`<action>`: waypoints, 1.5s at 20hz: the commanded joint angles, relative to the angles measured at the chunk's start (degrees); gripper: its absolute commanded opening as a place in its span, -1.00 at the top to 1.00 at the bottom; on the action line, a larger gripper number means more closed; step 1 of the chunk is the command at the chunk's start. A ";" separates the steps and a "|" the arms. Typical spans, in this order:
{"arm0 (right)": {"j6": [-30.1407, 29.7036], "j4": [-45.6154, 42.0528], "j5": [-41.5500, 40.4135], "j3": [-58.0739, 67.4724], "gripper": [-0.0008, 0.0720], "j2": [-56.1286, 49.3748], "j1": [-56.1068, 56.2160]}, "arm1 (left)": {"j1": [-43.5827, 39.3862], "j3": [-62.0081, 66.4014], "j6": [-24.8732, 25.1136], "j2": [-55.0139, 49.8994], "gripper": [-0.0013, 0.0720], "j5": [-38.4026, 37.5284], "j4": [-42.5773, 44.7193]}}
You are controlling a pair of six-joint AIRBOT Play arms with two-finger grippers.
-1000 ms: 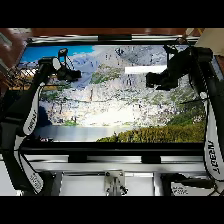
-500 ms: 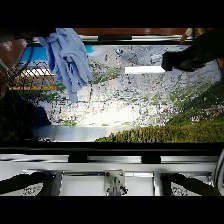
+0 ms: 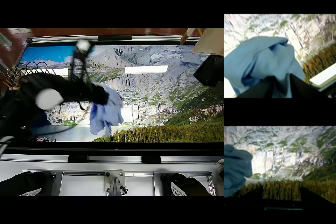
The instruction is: Fold the shirts.
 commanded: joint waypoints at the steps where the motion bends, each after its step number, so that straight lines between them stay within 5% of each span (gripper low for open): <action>1: 0.59 2.25 -1.22 -6.45 -0.63 1.03 -0.02 | -4.74 -7.54 -4.46 -2.36 -0.89 0.59 -1.44; 4: -0.13 4.46 5.62 -16.79 -0.63 1.03 -0.04 | -0.33 -3.93 -4.17 -0.13 -1.00 -4.98 0.63; 10: -6.56 16.09 9.84 -36.11 -0.63 -2.51 -2.82 | 19.82 -5.64 5.97 5.92 -1.00 -21.77 -2.73; 18: -9.64 33.83 19.28 -44.50 -0.72 -12.37 -4.76 | 21.03 -34.14 5.86 2.45 -1.00 3.65 -28.00; 25: -9.51 36.41 22.88 -44.50 -0.72 -18.53 -4.74 | 20.11 -35.01 5.90 -6.03 -0.99 11.45 -31.08; 26: -9.51 36.81 23.87 -44.50 -0.72 -18.86 -4.74 | 20.04 -35.01 5.90 -6.38 -0.88 11.61 -31.08; 27: -9.49 37.22 25.05 -44.50 -0.72 -18.93 -4.74 | 19.93 -35.01 5.90 -6.73 -0.44 11.61 -31.08; 30: -9.03 39.34 29.29 -44.50 -0.72 -19.32 -4.74 | 19.96 -35.01 5.95 -6.97 0.33 12.52 -31.06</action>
